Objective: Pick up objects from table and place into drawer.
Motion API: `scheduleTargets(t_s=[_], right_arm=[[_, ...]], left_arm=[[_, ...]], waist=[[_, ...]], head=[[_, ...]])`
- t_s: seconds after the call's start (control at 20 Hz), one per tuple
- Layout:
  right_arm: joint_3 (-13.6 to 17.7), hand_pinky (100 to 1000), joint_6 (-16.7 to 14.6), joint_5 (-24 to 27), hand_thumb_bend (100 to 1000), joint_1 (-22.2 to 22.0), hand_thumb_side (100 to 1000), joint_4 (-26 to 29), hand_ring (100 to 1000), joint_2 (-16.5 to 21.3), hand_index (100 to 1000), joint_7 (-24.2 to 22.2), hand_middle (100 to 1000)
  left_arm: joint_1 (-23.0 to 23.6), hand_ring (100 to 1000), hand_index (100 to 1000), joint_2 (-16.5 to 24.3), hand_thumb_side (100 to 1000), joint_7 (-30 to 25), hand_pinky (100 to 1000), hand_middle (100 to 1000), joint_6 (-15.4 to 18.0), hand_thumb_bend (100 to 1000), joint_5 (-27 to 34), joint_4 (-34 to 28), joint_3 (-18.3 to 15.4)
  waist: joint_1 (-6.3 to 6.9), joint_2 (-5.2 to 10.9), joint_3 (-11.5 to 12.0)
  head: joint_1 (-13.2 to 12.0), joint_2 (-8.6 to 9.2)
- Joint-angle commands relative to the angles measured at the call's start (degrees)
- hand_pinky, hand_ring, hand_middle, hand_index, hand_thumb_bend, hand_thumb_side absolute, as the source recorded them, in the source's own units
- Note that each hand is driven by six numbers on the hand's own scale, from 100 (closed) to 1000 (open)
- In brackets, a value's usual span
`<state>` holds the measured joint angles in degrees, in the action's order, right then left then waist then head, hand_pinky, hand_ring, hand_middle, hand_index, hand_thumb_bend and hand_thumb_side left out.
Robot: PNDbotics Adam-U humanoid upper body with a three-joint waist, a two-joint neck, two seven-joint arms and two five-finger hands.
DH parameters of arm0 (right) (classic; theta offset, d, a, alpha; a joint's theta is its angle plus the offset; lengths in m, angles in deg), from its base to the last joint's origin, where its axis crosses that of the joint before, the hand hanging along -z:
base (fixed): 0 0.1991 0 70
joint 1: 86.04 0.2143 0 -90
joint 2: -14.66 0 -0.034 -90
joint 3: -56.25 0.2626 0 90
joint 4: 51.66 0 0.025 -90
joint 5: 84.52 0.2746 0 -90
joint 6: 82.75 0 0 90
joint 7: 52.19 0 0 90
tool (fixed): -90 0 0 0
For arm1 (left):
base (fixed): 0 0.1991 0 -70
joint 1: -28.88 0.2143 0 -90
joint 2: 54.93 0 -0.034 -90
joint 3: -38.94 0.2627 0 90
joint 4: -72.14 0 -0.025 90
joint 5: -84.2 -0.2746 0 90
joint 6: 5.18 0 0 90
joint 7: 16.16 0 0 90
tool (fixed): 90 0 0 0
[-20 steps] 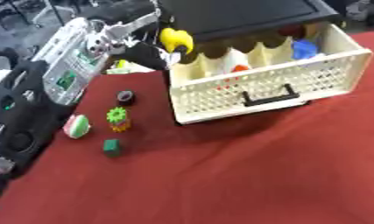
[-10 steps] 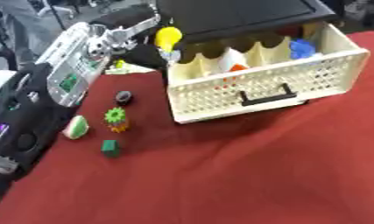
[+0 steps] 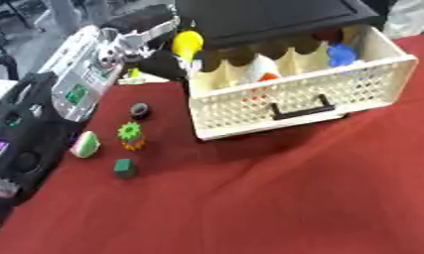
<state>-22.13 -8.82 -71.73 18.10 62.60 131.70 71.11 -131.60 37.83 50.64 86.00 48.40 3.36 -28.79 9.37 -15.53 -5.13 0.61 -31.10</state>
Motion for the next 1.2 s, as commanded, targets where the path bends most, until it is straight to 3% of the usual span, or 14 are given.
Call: scheduleTargets(t_s=[0.05,0.55,0.65,0.7,1.2], right_arm=[[0.7,568,0.2,0.5,100,0.5,1000,0.3,449,1.3,623,0.1,388],[0.9,566,0.5,1.5,100,0.8,1000,0.3,451,1.8,622,0.2,391],[1.0,566,0.5,1.7,100,0.8,1000,0.3,451,1.9,622,0.3,391],[1.0,566,0.5,1.8,100,0.8,1000,0.3,451,2.0,622,0.3,391],[1.1,565,0.8,2.6,100,1.3,1000,0.3,452,2.1,620,0.3,392]], left_arm=[[-1.3,253,751,1.2,372,0.3,100,271,0.0,100,0.3,-1.1,-0.1],[-2.4,217,734,1.4,278,0.8,100,238,0.5,100,0.2,-2.3,0.2],[-2.7,212,730,1.4,324,1.0,100,232,0.5,100,0.4,-2.5,0.1],[-2.8,211,730,1.3,267,1.1,100,231,0.4,100,0.5,-2.6,0.1],[-4.0,203,714,-0.2,253,1.6,100,218,-0.1,100,1.6,-3.3,0.1]], waist=[[-0.43,1.35,0.1],[-0.13,2.25,0.2],[-0.10,2.39,0.2],[-0.07,2.45,0.3],[0.18,2.73,-0.2]], head=[[0.1,0.19],[0.2,0.46],[0.2,0.45],[0.2,0.46],[0.1,0.57]])
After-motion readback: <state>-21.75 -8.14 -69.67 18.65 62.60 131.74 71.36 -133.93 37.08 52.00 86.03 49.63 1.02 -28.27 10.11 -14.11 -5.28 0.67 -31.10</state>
